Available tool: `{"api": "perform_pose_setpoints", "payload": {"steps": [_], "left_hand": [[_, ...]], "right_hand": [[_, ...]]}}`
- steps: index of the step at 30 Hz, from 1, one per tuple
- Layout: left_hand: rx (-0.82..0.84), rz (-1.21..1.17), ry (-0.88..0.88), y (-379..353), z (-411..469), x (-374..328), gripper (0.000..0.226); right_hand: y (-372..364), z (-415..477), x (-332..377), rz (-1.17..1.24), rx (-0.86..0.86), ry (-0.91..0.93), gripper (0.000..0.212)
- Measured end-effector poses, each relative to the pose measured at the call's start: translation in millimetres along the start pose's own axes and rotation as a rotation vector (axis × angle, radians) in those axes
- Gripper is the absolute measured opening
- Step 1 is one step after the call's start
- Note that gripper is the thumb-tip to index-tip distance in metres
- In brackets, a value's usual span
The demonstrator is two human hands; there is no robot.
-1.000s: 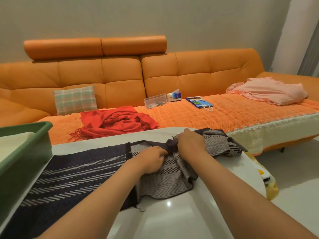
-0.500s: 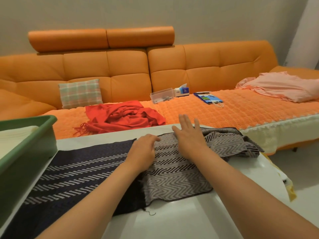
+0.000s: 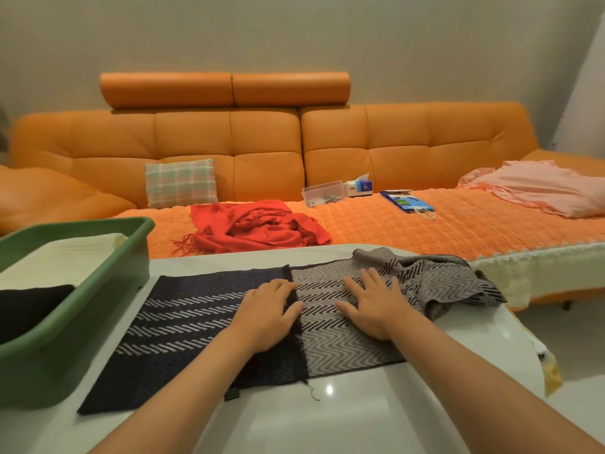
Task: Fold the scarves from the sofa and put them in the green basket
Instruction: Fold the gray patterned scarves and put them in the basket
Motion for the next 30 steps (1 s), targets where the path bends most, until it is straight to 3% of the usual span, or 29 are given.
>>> {"api": "perform_pose_setpoints", "payload": {"steps": [6,9,15,19,24,30], "left_hand": [[-0.01,0.112,0.244,15.4,-51.8,47.0,0.042],[0.015,0.13,0.392,21.5,-87.1,82.7,0.048],[0.066,0.154,0.674,17.6,-143.6,126.1,0.038],[0.021,0.166,0.708,19.0,-161.9,134.6,0.046],[0.127,0.264,0.736,15.4,-172.8,143.1,0.034],[-0.051,-0.021,0.716,31.7,-177.8,148.3,0.035]], "right_hand": [[15.4,-23.8,96.3,0.001,-0.116,0.237,0.066],[3.1,-31.0,135.9,0.022,-0.067,0.305,0.066],[-29.3,-44.5,167.6,0.061,0.052,0.281,0.07],[-34.1,-48.0,170.5,0.045,0.036,0.231,0.07],[-36.8,-52.8,176.7,0.031,0.046,0.098,0.072],[-40.8,-54.1,187.4,0.067,0.051,0.084,0.072]]}}
Point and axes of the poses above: each hand's wrist, its own z-axis towards the middle knuckle, its own y-axis out of the back of the hand, x = y × z, the point moved 7 cm from there along z, towards the middle knuckle, and after that the axes turned 15 degrees about x, right-handed, at the moved point
